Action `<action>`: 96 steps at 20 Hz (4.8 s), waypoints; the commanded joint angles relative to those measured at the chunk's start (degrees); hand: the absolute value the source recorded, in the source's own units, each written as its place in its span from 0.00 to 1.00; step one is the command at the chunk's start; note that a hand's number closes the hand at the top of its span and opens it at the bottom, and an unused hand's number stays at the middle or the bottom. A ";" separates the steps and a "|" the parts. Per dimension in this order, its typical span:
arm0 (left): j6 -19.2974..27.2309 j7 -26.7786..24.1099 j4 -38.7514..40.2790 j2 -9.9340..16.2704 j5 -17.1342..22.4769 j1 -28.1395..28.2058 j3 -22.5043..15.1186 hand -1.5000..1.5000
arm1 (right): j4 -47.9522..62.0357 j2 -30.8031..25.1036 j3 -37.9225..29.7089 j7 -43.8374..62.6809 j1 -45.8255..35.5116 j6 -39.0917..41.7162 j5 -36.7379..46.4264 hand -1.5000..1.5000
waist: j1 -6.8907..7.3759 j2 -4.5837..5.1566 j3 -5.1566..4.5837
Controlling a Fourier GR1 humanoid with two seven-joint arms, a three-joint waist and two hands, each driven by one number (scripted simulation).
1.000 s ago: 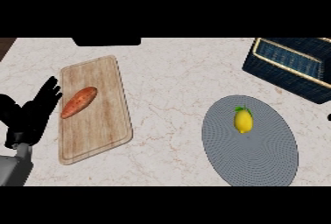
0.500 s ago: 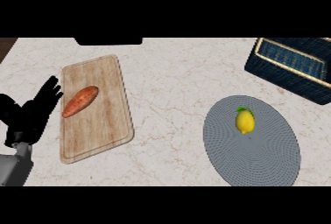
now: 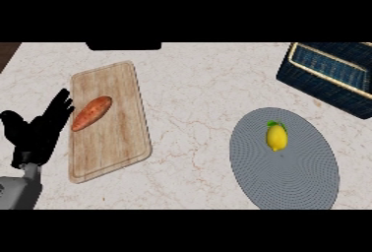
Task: Pick the lemon from the placemat and place it in the basket
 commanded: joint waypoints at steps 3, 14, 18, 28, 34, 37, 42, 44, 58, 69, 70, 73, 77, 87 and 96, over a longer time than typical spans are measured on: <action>-2.53 -0.81 3.66 -1.37 -1.53 -2.38 1.82 0.50 | -0.05 10.65 4.04 -8.53 1.23 -1.97 11.46 0.00 | 0.83 0.23 -0.03; -1.45 1.92 -1.26 -3.71 -4.17 -1.69 2.82 0.50 | 12.24 25.40 14.45 -19.77 -6.25 -15.29 28.05 0.00 | 1.49 0.24 -0.01; -1.87 6.41 -1.93 -3.96 -4.68 -3.90 3.64 0.50 | 18.94 27.74 17.06 -22.47 -11.18 -17.22 30.25 0.00 | 1.33 0.22 -0.01; -5.36 5.11 -0.72 -5.86 -7.43 -4.20 6.60 0.50 | 28.64 26.22 20.58 -20.94 -15.82 -17.38 39.04 0.00 | 1.08 0.22 -0.03; -8.63 3.24 1.90 -6.51 -8.54 -3.77 9.84 0.50 | 34.89 24.94 19.18 -26.77 -15.82 -16.89 39.98 0.00 | 1.00 0.23 -0.04; -10.09 4.01 1.96 -6.41 -8.79 -3.68 11.30 0.50 | 35.45 25.91 19.29 -30.37 -14.26 -18.58 40.79 0.00 | 0.98 0.21 -0.03; -8.91 5.57 -3.29 -7.74 -10.31 -0.88 11.01 0.50 | 32.85 29.84 21.70 -31.99 -11.76 -18.69 40.14 0.00 | 1.05 0.16 -0.03; -7.55 6.58 -3.48 -9.99 -12.37 -1.96 10.29 0.50 | 32.93 28.65 21.11 -32.60 -12.29 -17.68 40.17 0.00 | 0.97 0.17 -0.03; -10.14 7.28 -1.87 -11.86 -14.14 -4.17 12.36 0.50 | 33.69 31.61 23.72 -28.15 -13.68 -23.41 47.43 0.00 | 0.94 0.19 -0.04; -12.02 7.36 -0.63 -10.82 -14.09 -4.97 14.99 0.50 | 43.88 31.27 26.82 -33.01 -19.01 -28.60 55.59 1.00 | 1.05 0.25 -0.03; -11.09 3.67 2.43 -12.55 -15.10 -4.90 14.73 0.50 | 39.79 31.63 27.91 -30.89 -18.18 -27.00 55.64 1.00 | 0.91 0.23 -0.05; -12.59 1.54 3.74 -12.26 -14.84 -3.49 14.79 0.50 | 36.43 34.24 30.97 -22.46 -17.97 -27.56 59.52 1.00 | 0.86 0.25 -0.08; -10.36 7.71 -1.97 -11.87 -15.16 -5.19 14.09 0.50 | 33.26 45.66 39.44 3.53 -23.42 -26.59 69.68 1.00 | 2.25 -0.02 -0.32; -11.07 5.32 -1.77 -13.83 -16.10 -2.88 12.14 0.50 | 29.84 46.16 59.28 34.78 -34.42 -40.48 52.32 1.00 | 2.87 0.18 -0.01; -11.41 6.41 -0.37 -12.48 -14.57 -4.93 14.58 0.50 | 17.15 46.20 60.89 45.18 -49.33 -52.89 61.41 1.00 | 1.25 -0.16 -0.10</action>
